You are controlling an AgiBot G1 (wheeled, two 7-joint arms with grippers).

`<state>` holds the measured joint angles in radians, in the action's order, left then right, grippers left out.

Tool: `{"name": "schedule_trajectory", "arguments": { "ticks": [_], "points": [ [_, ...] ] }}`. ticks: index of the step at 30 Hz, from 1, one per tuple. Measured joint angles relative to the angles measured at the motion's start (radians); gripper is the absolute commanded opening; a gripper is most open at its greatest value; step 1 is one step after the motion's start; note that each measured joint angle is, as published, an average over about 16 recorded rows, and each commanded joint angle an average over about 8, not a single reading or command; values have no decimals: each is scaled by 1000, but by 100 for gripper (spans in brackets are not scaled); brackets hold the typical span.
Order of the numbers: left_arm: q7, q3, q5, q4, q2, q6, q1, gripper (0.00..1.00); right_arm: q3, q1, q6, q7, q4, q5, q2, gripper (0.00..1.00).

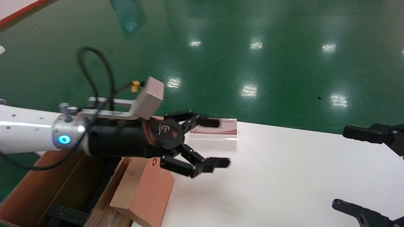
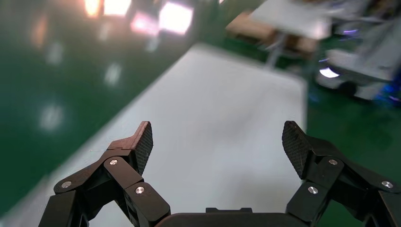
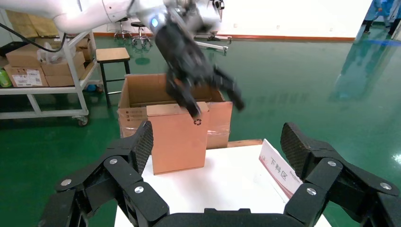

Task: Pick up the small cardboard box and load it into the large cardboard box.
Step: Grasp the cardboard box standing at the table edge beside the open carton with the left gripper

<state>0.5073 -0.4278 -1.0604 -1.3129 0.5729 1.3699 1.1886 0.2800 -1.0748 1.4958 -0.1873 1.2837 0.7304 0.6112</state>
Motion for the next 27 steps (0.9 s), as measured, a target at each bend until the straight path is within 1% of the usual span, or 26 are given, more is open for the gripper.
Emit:
{"name": "schedule_trajectory", "arguments": {
  "ticks": [5,9,14,20,27],
  "points": [
    [190,-90,-212,-18,12,10,118,100,0,0,0,0,0,0,0,100],
    [349,-161,-372,-37,37,54,229,100,1,0,0,0,0,0,0,100],
    [521,-239,-519,-38,79,127,344,100,1,-1,0,1,-1,-1,0,100],
    [702,-339,-625,-38,109,186,449,100,2,-1,0,1,-1,-1,0,100],
    [850,-480,-665,-39,117,210,563,100,2,-1,0,1,-1,-1,-1,100]
  ]
}}
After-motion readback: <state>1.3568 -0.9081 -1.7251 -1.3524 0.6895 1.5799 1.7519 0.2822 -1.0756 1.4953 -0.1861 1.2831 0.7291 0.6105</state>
